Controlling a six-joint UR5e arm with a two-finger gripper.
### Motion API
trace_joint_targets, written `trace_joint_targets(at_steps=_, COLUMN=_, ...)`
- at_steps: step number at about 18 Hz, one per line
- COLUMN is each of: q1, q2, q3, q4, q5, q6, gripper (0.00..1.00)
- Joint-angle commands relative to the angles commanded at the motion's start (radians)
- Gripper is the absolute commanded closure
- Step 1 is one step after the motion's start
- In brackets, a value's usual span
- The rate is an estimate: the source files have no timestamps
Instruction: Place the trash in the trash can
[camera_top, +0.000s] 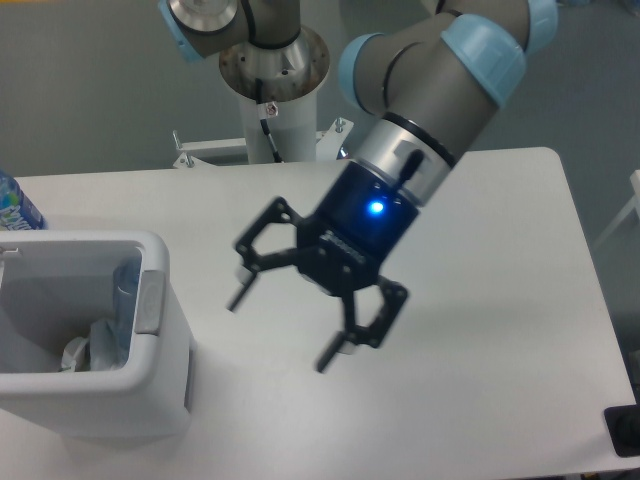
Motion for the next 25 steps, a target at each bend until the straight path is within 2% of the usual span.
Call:
trace_joint_targets(at_steps=4, q1=0.0, q2=-0.006, q3=-0.024, q4=-0.003, q5=0.22, q6=0.092, gripper=0.0)
trace_joint_targets(at_steps=6, q1=0.009, q2=-0.012, q3=-0.076, q4=-0.003, q5=0.289, q6=0.173, gripper=0.0)
trace_joint_targets(at_steps=10, q1=0.074, q2=-0.011, q3=-0.188, q4=-0.002, q5=0.405, q6=0.353, gripper=0.0)
trace_joint_targets(at_steps=13, q1=0.083, q2=-0.014, q3=-0.187, q4=-0.005, q5=0.462, q6=0.376, gripper=0.0)
trace_joint_targets(at_steps=16, q1=0.08, q2=-0.014, q3=-0.195, q4=-0.014, q5=0.588, q6=0.381, gripper=0.0)
trace_joint_targets(at_steps=21, q1=0.075, q2=-0.023, q3=-0.16, q4=-0.113, q5=0.66, q6=0.388, gripper=0.0)
trace_joint_targets(at_steps=25, q1=0.074, q2=-0.02, q3=-0.163, q4=-0.14, q5=0.697, q6=0.46, gripper=0.0)
